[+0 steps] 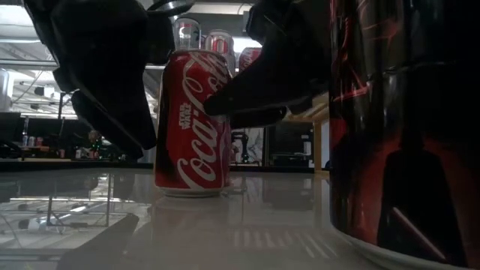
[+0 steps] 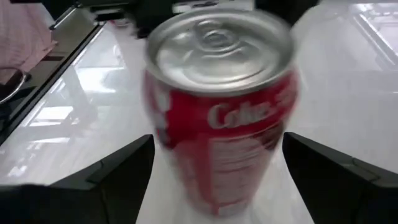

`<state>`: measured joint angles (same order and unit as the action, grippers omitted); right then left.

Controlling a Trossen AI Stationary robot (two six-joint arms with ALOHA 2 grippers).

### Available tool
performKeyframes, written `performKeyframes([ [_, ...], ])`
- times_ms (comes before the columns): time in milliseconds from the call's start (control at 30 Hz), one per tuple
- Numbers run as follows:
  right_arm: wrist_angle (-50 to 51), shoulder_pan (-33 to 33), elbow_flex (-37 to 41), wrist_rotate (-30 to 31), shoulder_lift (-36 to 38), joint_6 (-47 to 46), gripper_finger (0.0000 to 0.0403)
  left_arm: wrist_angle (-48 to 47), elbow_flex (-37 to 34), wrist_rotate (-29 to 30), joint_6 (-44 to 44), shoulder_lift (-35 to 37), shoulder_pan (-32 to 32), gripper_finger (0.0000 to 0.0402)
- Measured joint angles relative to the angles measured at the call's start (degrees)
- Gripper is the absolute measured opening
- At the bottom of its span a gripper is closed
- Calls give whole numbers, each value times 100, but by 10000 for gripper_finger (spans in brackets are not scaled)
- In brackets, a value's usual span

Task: Place canned beverage on shelf
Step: Put the red soda can on the shelf

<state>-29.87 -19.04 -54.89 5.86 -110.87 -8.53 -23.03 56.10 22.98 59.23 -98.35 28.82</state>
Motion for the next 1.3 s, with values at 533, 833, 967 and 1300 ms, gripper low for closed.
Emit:
performKeyframes([
  [533,-463,-5,-3,108,-230,95,347,86,0,13,-152,0,-28,322],
  [833,-450,-1,-172,112,-386,126,332,182,0,-60,-441,-2,-150,322],
  [967,-353,-5,-260,202,-376,45,271,110,0,-159,-465,57,-146,322],
  [1300,1260,-10,-476,1227,957,-30,264,-909,-2,67,-331,1205,251,322],
])
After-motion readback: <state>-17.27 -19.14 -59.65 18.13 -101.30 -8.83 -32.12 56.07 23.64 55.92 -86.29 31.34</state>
